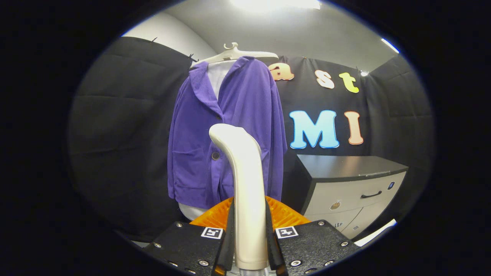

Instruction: Iron the clothes twice with a garment steamer, once on the left side and once on the right side.

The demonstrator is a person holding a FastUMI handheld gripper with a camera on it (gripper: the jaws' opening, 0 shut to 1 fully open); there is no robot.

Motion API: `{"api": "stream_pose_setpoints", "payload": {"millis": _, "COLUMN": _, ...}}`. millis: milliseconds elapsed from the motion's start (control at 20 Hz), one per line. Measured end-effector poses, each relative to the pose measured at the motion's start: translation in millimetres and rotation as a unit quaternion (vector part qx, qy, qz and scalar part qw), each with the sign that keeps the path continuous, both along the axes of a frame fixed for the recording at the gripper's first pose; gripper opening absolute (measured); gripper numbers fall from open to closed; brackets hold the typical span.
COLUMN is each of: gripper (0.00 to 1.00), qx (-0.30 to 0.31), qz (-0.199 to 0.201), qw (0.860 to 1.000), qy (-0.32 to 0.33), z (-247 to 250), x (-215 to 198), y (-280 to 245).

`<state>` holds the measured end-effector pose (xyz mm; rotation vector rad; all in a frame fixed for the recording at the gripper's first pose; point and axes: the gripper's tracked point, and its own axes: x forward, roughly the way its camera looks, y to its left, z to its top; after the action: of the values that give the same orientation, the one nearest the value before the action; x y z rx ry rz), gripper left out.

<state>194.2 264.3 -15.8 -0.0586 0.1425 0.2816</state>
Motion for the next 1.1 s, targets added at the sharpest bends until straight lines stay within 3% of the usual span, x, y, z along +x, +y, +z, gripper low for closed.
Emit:
{"api": "stream_pose_setpoints", "payload": {"millis": 600, "gripper": 0.35, "qx": 0.037, "qz": 0.022, "qw": 0.992, "qy": -0.119, "z": 145.8, "x": 22.8, "y": 46.5}}
{"api": "stream_pose_setpoints", "payload": {"millis": 1100, "gripper": 0.35, "qx": 0.051, "qz": 0.052, "qw": 0.983, "qy": -0.169, "z": 218.8, "x": 37.0, "y": 98.1}}
